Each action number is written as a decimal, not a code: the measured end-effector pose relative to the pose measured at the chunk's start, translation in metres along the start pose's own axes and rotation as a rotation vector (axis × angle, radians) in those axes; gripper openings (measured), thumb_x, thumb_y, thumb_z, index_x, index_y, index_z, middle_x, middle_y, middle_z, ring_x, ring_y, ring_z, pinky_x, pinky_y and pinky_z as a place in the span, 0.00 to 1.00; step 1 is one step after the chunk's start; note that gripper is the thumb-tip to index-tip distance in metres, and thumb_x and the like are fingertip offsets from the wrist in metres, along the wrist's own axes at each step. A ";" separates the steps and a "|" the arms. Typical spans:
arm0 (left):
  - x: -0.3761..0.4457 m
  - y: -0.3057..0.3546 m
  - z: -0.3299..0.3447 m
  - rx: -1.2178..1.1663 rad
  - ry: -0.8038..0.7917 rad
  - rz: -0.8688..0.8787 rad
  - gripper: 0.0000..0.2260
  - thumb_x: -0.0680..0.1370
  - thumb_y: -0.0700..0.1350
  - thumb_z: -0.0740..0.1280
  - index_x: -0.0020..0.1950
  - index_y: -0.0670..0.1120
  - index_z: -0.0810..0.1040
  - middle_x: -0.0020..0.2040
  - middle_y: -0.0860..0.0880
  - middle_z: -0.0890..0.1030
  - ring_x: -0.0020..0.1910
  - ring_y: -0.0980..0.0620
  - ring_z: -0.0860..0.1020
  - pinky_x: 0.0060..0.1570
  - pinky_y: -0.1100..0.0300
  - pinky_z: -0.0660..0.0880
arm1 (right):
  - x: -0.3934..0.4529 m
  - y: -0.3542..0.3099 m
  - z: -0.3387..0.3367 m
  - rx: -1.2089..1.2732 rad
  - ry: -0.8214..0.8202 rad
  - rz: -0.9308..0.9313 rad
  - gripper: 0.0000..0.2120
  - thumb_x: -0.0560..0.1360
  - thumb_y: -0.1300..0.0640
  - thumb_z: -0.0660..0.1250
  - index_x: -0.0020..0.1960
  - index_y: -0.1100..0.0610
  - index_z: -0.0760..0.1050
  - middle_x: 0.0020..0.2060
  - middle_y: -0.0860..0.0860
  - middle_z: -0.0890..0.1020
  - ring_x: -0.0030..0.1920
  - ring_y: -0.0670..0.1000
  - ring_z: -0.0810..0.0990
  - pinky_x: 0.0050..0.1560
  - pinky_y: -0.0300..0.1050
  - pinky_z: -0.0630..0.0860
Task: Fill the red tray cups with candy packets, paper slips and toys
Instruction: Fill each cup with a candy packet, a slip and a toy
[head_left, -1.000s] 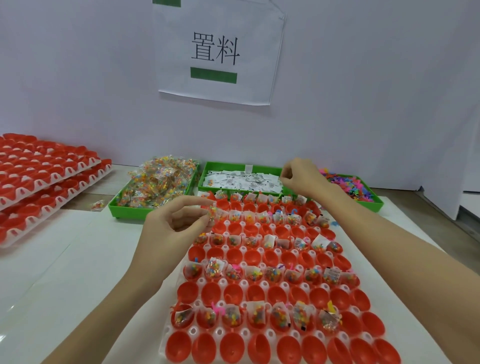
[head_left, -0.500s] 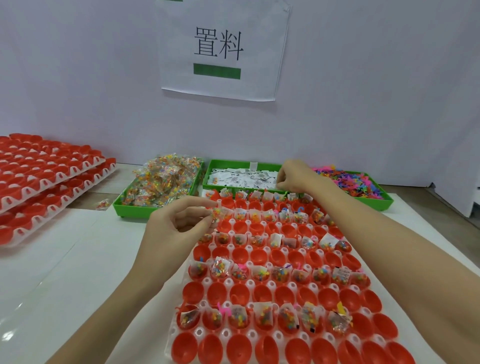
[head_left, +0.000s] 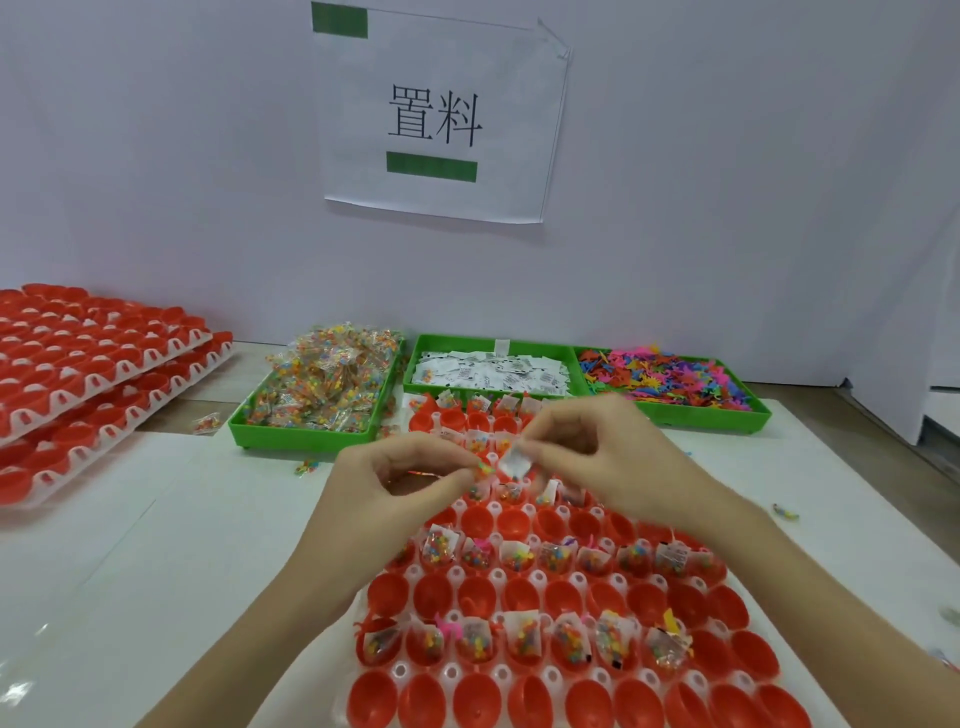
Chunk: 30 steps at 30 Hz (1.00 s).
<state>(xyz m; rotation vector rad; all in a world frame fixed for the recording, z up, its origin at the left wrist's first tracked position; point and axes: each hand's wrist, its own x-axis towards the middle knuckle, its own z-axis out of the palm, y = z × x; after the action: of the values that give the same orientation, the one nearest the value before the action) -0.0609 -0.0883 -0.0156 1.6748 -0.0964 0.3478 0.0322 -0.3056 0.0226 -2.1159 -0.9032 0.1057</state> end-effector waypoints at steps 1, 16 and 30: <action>-0.002 0.001 0.003 -0.001 -0.022 0.010 0.05 0.74 0.38 0.77 0.45 0.48 0.89 0.46 0.48 0.88 0.47 0.52 0.86 0.47 0.66 0.80 | -0.012 -0.004 0.008 -0.015 0.015 -0.026 0.04 0.79 0.54 0.71 0.49 0.52 0.84 0.35 0.47 0.86 0.33 0.45 0.84 0.37 0.37 0.79; -0.012 0.016 0.008 0.102 -0.177 0.169 0.08 0.71 0.42 0.79 0.49 0.50 0.88 0.45 0.46 0.88 0.45 0.47 0.87 0.47 0.58 0.83 | -0.059 -0.018 0.028 0.207 0.168 -0.076 0.06 0.80 0.55 0.70 0.55 0.46 0.83 0.44 0.45 0.86 0.45 0.48 0.87 0.44 0.36 0.80; -0.003 0.016 -0.005 0.055 -0.003 0.112 0.06 0.71 0.44 0.75 0.47 0.50 0.87 0.43 0.47 0.86 0.42 0.50 0.85 0.46 0.66 0.80 | 0.017 0.052 -0.045 -0.055 0.424 0.225 0.05 0.82 0.59 0.66 0.52 0.55 0.81 0.37 0.49 0.86 0.35 0.47 0.85 0.34 0.35 0.76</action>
<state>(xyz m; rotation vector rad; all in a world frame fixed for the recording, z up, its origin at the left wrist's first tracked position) -0.0687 -0.0861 -0.0006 1.7283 -0.1849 0.4359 0.0908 -0.3451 0.0192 -2.1697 -0.4221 -0.2480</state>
